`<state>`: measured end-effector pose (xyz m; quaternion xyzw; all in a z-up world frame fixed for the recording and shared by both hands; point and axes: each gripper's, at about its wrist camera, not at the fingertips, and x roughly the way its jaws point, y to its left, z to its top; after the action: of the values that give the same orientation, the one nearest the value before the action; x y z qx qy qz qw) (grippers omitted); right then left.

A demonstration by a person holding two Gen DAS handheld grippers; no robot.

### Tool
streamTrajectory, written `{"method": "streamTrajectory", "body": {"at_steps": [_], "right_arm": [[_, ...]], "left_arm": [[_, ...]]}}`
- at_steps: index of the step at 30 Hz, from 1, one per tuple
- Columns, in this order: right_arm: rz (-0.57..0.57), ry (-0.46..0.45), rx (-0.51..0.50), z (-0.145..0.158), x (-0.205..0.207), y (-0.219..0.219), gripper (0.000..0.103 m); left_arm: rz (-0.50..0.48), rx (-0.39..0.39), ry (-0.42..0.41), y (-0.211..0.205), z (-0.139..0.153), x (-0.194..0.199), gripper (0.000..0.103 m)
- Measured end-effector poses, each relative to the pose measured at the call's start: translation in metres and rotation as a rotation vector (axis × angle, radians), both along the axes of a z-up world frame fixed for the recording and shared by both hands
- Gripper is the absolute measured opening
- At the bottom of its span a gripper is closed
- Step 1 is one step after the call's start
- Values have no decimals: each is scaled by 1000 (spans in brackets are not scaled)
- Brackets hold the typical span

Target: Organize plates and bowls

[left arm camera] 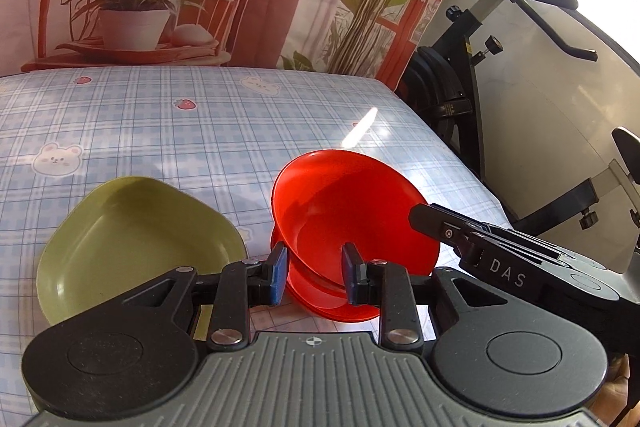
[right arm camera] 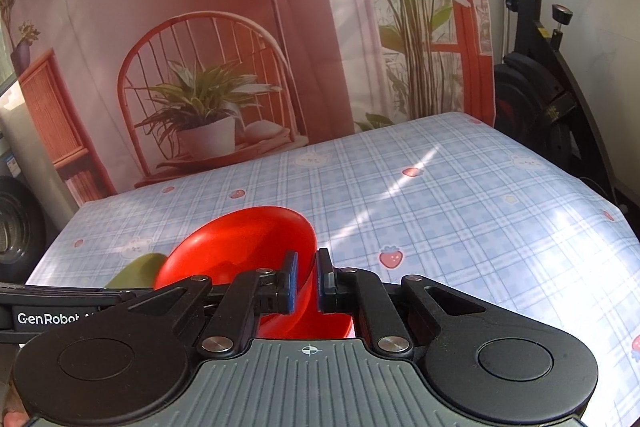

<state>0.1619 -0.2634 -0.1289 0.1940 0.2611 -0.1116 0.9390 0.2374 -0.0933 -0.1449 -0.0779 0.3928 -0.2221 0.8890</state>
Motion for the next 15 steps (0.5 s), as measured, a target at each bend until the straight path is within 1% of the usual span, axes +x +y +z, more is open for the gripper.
{"method": "streamTrajectory", "body": {"at_steps": [6,15], "right_arm": [[-5,17,26,-11,-1,-9,8],[-4,37,38,-25,3,-14,8]], "left_arm": [[-43,-8,22,-1,-10,4,29],[-57,30,41,-8,-21,6,29]]}}
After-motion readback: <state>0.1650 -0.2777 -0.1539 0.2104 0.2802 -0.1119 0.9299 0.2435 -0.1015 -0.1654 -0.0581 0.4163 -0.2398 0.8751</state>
